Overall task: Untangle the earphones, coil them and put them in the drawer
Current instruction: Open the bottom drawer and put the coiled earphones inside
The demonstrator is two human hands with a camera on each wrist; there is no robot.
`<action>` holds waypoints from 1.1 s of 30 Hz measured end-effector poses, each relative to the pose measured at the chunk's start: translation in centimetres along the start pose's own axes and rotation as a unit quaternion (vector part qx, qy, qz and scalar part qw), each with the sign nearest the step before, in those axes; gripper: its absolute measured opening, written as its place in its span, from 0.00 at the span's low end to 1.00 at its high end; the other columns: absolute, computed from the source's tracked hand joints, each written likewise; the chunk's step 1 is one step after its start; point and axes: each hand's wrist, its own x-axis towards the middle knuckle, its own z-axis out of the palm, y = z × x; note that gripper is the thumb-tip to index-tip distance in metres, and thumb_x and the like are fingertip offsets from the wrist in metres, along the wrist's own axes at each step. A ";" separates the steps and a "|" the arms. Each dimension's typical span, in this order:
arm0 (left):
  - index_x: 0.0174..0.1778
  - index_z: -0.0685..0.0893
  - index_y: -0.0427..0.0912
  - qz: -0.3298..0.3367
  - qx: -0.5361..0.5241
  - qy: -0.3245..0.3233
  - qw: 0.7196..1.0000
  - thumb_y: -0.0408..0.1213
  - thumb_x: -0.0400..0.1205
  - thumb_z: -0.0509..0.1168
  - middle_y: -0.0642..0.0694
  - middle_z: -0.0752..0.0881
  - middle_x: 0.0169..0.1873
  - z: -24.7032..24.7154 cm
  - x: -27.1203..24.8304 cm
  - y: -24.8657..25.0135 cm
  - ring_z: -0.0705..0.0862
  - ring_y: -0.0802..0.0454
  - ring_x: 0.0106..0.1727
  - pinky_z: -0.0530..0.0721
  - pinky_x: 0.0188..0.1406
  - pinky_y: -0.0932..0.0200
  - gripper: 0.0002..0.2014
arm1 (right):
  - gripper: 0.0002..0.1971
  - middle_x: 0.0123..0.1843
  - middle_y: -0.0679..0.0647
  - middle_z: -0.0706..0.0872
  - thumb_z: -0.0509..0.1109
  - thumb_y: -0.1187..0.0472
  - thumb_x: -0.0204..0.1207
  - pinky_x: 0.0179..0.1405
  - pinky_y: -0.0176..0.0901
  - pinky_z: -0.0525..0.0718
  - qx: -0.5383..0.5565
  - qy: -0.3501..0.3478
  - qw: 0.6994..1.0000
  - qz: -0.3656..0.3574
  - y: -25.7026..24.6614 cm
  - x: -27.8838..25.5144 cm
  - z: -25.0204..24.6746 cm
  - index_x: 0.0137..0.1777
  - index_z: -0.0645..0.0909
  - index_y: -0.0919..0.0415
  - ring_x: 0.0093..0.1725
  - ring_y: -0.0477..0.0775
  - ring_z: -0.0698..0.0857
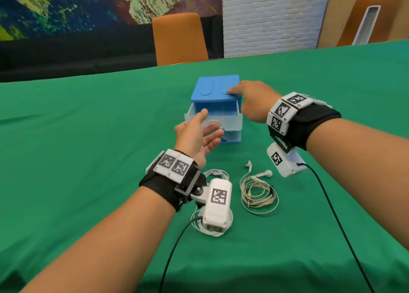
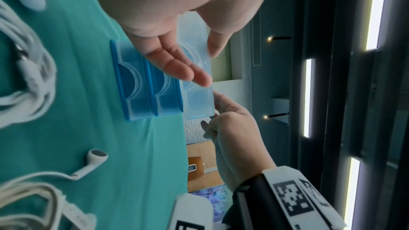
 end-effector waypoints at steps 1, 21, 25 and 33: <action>0.73 0.71 0.40 -0.002 0.004 -0.005 1.000 0.45 0.84 0.70 0.42 0.89 0.34 -0.3 -0.4 0.1 0.88 0.52 0.23 0.83 0.20 0.64 0.25 | 0.30 0.78 0.60 0.78 0.58 0.73 0.78 0.75 0.54 0.75 -0.002 0.000 1.000 0.003 -0.1 0.0 -0.1 0.81 0.73 0.56 0.76 0.65 0.76; 0.76 0.67 0.53 0.102 0.251 -0.057 0.961 0.53 0.89 0.57 0.46 0.75 0.73 -3.3 -1.4 2.8 0.79 0.47 0.59 0.78 0.49 0.50 0.21 | 0.09 0.34 0.36 0.87 0.77 0.46 0.73 0.34 0.24 0.73 -0.008 -0.193 0.963 -0.189 -2.5 -11.2 -1.2 0.42 0.89 0.50 0.34 0.36 0.83; 0.76 0.72 0.53 0.154 0.306 -0.061 0.937 0.45 0.87 0.63 0.49 0.75 0.72 -3.1 -1.5 2.0 0.74 0.48 0.74 0.77 0.68 0.46 0.20 | 0.17 0.43 0.43 0.89 0.79 0.40 0.66 0.44 0.45 0.85 -0.074 -0.245 0.952 -0.168 -1.9 -12.4 1.1 0.47 0.88 0.50 0.42 0.45 0.85; 0.79 0.73 0.54 0.202 0.377 -0.059 0.902 0.41 0.87 0.65 0.49 0.73 0.73 -4.2 -1.6 1.6 0.72 0.52 0.76 0.67 0.67 0.57 0.23 | 0.08 0.35 0.55 0.79 0.73 0.57 0.69 0.35 0.55 0.84 -0.177 -0.259 0.934 -0.173 -1.7 -13.6 3.8 0.36 0.77 0.59 0.32 0.57 0.75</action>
